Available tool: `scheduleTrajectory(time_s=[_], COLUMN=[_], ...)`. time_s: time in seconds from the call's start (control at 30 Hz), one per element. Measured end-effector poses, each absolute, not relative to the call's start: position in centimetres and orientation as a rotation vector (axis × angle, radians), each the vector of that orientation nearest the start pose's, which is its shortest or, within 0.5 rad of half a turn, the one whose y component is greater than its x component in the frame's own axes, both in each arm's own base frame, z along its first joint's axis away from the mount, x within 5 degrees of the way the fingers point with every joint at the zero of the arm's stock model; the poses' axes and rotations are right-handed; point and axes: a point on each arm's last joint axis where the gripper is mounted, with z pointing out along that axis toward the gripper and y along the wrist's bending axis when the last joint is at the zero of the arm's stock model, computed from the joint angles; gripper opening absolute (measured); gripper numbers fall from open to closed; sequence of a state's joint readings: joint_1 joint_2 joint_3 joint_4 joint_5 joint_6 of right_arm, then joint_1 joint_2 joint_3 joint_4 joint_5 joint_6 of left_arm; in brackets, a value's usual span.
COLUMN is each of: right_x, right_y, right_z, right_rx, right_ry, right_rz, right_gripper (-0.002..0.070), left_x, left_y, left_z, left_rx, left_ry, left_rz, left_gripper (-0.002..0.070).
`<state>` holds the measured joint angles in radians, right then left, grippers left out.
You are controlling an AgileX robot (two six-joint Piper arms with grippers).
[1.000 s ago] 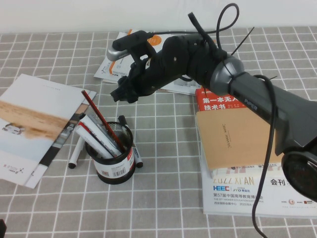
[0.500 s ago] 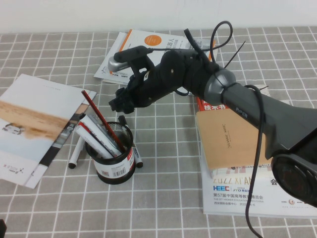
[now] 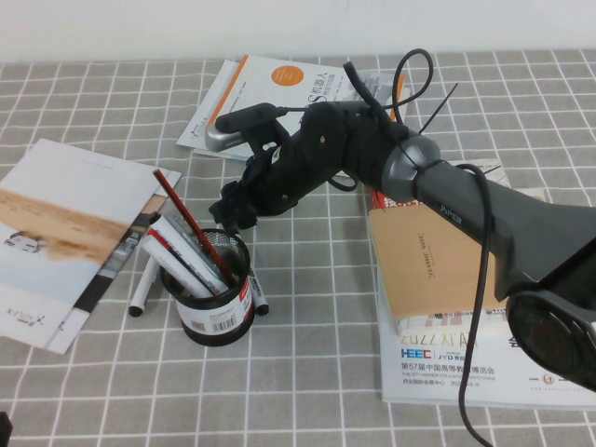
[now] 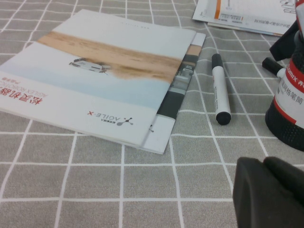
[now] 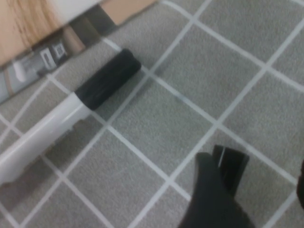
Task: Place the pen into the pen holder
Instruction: Pick up the pen on the table
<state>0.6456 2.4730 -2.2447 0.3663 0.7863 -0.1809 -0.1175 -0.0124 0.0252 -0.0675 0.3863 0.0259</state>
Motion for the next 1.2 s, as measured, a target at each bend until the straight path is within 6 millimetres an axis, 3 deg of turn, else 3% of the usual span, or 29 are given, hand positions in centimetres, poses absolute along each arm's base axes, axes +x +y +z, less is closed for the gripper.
scheduleTrajectory(time_s=[0.47, 0.77, 0.87, 1.03, 1.2], right_x=[42.5, 42.4, 42.4, 42.6, 43.1], right_y=[35.1, 35.7, 35.9, 35.6, 35.0], right_z=[18.5, 17.3, 17.2, 17.1, 18.1], right_rx=[-0.822, -0.805, -0.805, -0.824, -0.769], right_ry=[2.409, 2.421, 2.414, 2.409, 2.421], right_rz=[0.620, 0.658, 0.656, 0.604, 0.494], right_gripper=[0.0333, 0.0330, 0.0283, 0.0088, 0.0083], left_x=[5.2, 5.2, 5.2, 5.2, 5.2], left_y=[-0.8, -0.8, -0.8, -0.8, -0.8], left_z=[17.1, 17.1, 17.1, 17.1, 17.1], left_rx=[0.094, 0.094, 0.094, 0.094, 0.094], left_ry=[1.881, 1.881, 1.881, 1.881, 1.881], left_rz=[-0.130, -0.130, -0.130, -0.130, -0.130], left_gripper=[-0.0003, -0.0002, -0.0003, -0.0002, -0.0002])
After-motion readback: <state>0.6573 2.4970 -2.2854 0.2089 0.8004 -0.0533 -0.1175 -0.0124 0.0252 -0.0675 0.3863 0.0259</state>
